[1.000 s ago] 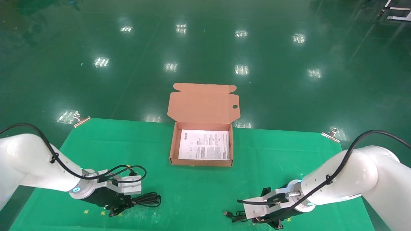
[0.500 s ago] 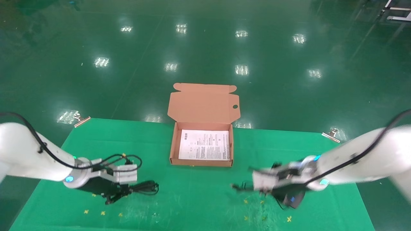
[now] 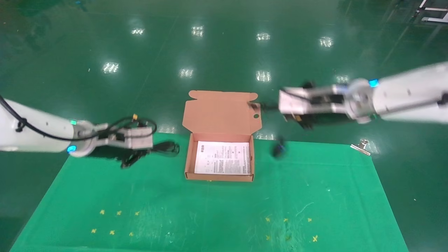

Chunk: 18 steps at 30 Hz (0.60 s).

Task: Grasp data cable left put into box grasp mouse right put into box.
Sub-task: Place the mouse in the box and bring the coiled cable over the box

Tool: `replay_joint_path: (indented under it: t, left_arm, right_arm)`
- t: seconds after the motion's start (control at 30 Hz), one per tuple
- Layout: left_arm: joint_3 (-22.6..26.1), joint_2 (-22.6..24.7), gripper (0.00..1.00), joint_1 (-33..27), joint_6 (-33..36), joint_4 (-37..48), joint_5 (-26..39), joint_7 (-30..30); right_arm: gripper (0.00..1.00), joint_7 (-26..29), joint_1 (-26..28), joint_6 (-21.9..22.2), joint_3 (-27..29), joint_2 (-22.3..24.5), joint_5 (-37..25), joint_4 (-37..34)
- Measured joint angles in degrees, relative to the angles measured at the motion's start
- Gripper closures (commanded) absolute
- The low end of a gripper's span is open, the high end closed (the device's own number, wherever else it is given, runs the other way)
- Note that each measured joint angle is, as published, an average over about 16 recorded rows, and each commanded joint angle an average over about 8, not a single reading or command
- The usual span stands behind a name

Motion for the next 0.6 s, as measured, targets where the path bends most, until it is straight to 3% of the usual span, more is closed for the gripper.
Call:
replay_joint_path:
  t: [0.33, 0.6]
  left_arm:
    - [-1.05, 0.94, 1.0, -3.32, -4.24, -4.63, 4.69, -5.02]
    - [-1.44, 1.18, 1.0, -4.32, -6.06, -5.66, 6.87, -6.82]
  right_arm:
    - [1.0, -13.64, 6.81, 6.09, 2.67, -10.04, 5.84, -14.68]
    - [1.0, -20.01, 8.66, 7.53, 3.65, -12.78, 9.06, -20.22]
